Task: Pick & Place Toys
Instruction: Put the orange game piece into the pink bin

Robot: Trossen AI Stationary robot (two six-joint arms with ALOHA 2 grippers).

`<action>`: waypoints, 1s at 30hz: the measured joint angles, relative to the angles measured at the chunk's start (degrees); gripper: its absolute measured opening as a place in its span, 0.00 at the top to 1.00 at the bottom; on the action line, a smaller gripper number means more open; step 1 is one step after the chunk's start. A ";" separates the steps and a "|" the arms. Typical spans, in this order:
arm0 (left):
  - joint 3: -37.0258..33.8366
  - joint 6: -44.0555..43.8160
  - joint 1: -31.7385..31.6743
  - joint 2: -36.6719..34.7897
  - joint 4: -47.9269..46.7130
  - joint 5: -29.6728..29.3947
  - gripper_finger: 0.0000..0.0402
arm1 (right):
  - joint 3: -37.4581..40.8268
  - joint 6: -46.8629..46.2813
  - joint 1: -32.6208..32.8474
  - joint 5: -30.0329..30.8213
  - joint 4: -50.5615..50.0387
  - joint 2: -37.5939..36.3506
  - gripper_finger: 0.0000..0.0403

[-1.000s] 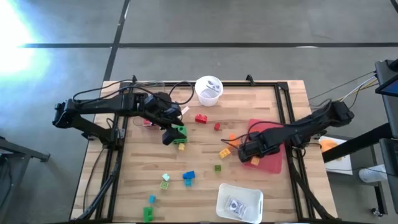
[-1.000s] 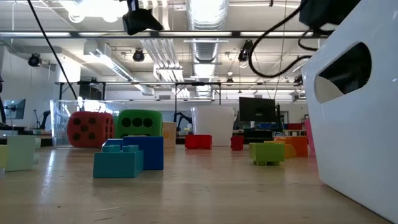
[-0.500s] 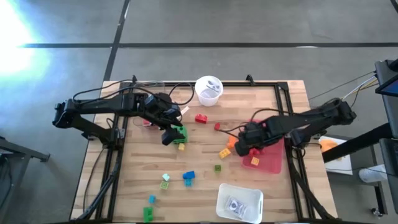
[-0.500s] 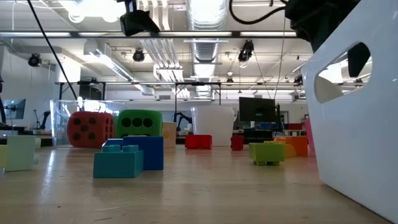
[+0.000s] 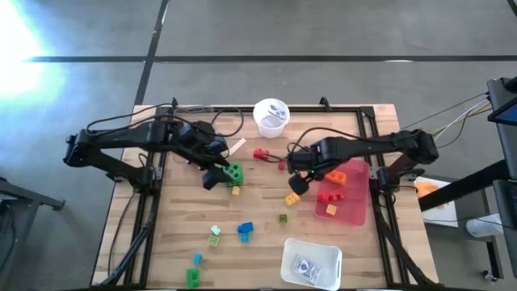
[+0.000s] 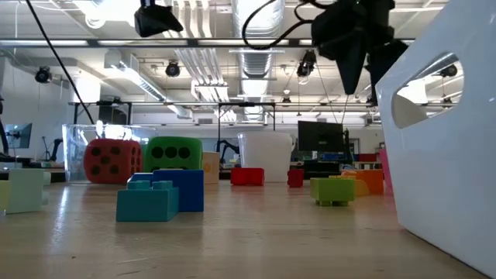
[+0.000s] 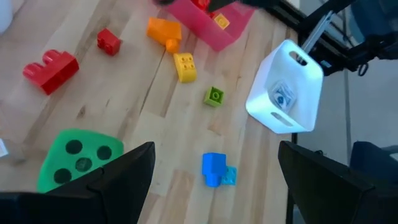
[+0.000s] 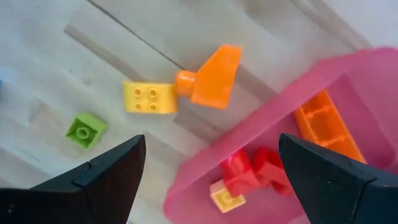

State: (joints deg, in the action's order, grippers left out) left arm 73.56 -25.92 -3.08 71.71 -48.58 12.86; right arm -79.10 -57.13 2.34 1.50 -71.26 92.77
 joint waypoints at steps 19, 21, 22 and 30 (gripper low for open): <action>-2.37 8.55 10.86 -15.35 6.06 -19.04 0.15 | 0.06 9.56 -4.23 -6.52 5.66 9.59 0.11; -3.11 9.07 12.28 -15.93 7.70 -19.60 0.15 | 0.15 9.92 -4.24 -6.44 5.78 10.84 0.11; -3.34 9.26 12.93 -16.17 8.35 -19.88 0.15 | 0.15 10.29 -4.32 -6.22 6.13 11.35 0.11; -3.70 8.90 14.46 -16.06 8.08 -20.85 0.15 | 0.62 8.36 -5.67 -4.17 8.17 13.25 0.11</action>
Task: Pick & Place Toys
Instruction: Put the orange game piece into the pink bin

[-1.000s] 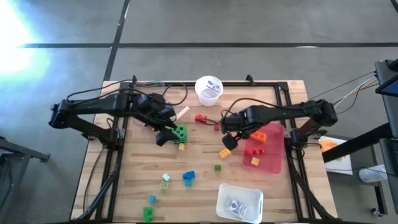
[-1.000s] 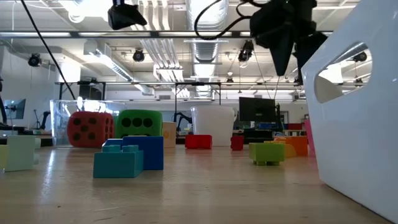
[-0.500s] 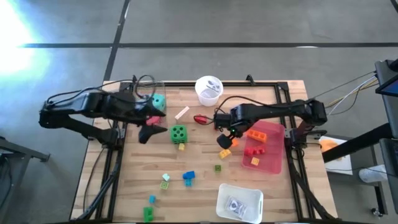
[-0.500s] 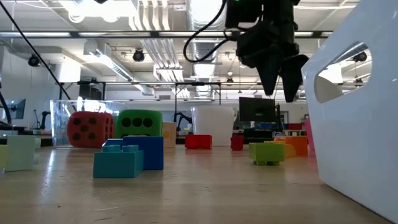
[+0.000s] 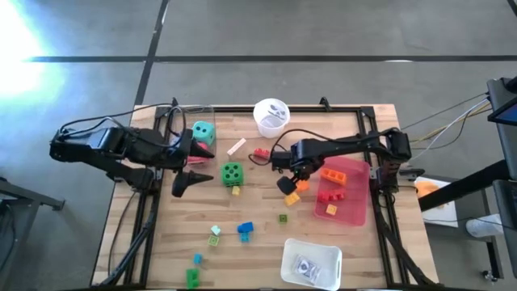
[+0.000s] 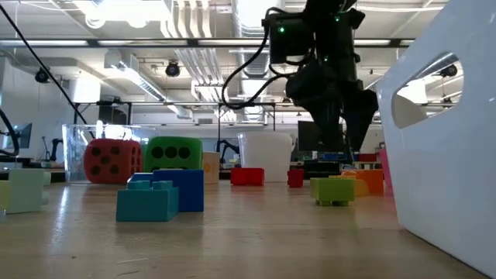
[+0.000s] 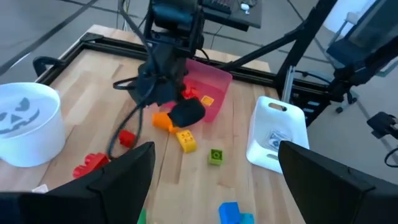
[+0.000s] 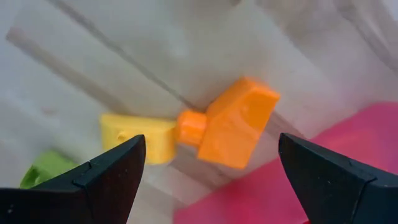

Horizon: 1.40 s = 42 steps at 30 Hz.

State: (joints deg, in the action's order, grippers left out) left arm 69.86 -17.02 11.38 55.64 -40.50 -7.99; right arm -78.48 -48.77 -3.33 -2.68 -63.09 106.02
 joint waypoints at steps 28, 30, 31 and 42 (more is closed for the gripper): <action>-2.71 -2.88 0.04 0.04 2.58 0.02 0.15 | 13.21 -8.39 -1.05 -3.81 14.75 0.02 0.11; -2.71 -2.88 0.04 0.04 2.74 0.03 0.15 | 13.83 -8.89 -1.03 -3.82 15.29 0.00 0.11; -2.71 -2.88 0.04 0.04 2.74 0.03 0.15 | 14.03 -9.29 -1.05 -3.85 15.37 -0.04 0.11; -2.71 -2.90 0.04 0.06 2.65 0.04 0.15 | 13.45 -9.36 -0.66 -5.11 15.81 0.02 0.38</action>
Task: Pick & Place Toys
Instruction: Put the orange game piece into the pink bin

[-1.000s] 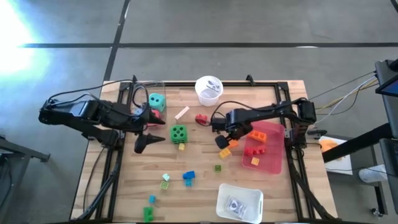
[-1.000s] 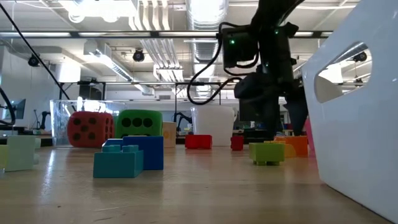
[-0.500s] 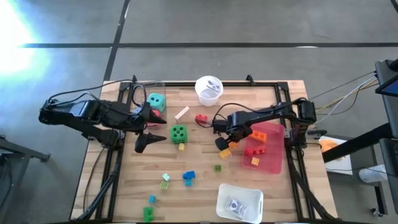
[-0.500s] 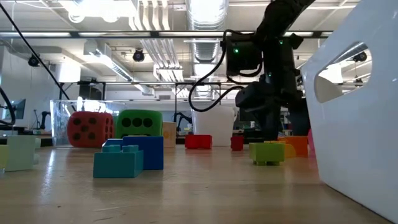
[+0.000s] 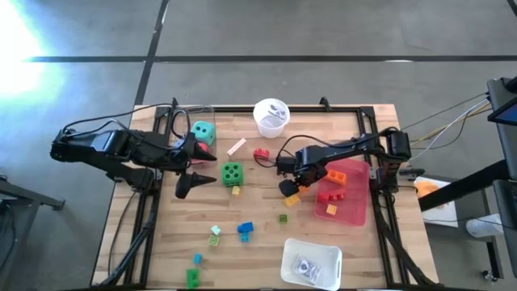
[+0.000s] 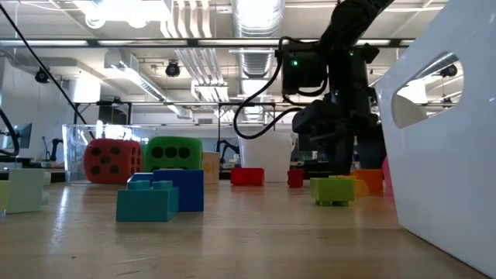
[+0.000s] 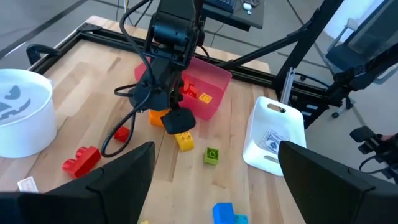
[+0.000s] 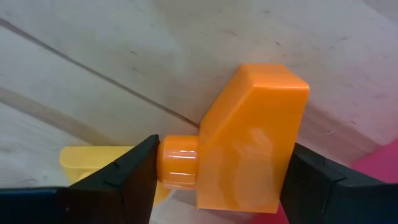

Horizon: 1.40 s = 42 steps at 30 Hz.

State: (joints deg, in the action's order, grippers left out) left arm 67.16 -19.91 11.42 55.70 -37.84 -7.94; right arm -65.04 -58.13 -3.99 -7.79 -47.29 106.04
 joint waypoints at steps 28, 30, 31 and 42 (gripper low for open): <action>0.00 0.41 0.00 0.00 -0.24 0.00 0.15 | -0.20 0.38 1.35 -3.28 -0.09 0.04 0.38; 0.00 0.41 0.00 0.00 -0.24 0.00 0.15 | -0.20 -0.52 1.40 -3.60 -0.04 0.05 0.38; 0.00 0.41 0.00 0.00 -0.24 0.00 0.15 | -0.20 -0.88 1.38 -4.13 0.04 0.04 0.38; 0.00 0.38 0.00 0.00 -0.24 0.00 0.15 | -0.22 -1.92 1.51 -6.07 0.25 0.05 0.38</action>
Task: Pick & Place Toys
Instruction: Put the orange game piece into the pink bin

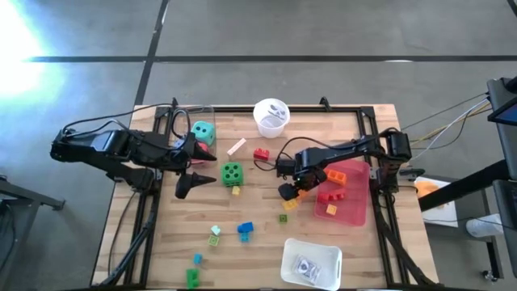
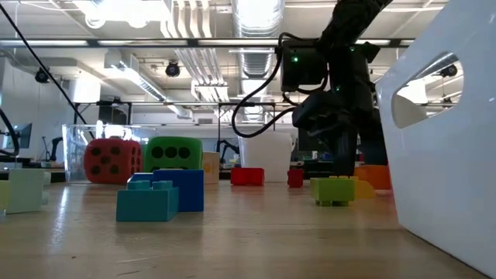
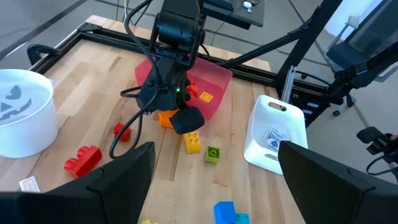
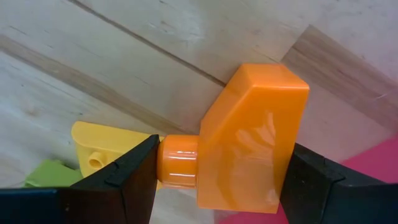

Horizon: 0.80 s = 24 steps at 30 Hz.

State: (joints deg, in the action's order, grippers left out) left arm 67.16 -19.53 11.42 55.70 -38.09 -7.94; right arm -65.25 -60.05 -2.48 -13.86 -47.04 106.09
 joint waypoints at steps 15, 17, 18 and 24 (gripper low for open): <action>0.00 0.00 -0.02 0.00 -0.02 0.00 0.15 | -0.54 3.80 0.09 2.07 -0.95 -8.52 0.38; 0.00 0.00 -0.02 0.00 -0.04 0.00 0.15 | -1.06 3.74 0.09 2.24 -1.72 -11.91 0.38; 0.00 0.00 -0.01 0.00 -0.07 0.00 0.15 | -1.24 3.66 0.11 2.31 -2.37 -13.59 0.38; 0.00 0.00 -0.02 0.00 -0.47 0.00 0.15 | -1.27 -0.06 0.96 5.36 -10.55 -24.57 0.38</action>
State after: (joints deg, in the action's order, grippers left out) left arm 67.16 -19.53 11.40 55.70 -38.56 -7.94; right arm -66.52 -60.11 -1.52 -8.50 -57.59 81.51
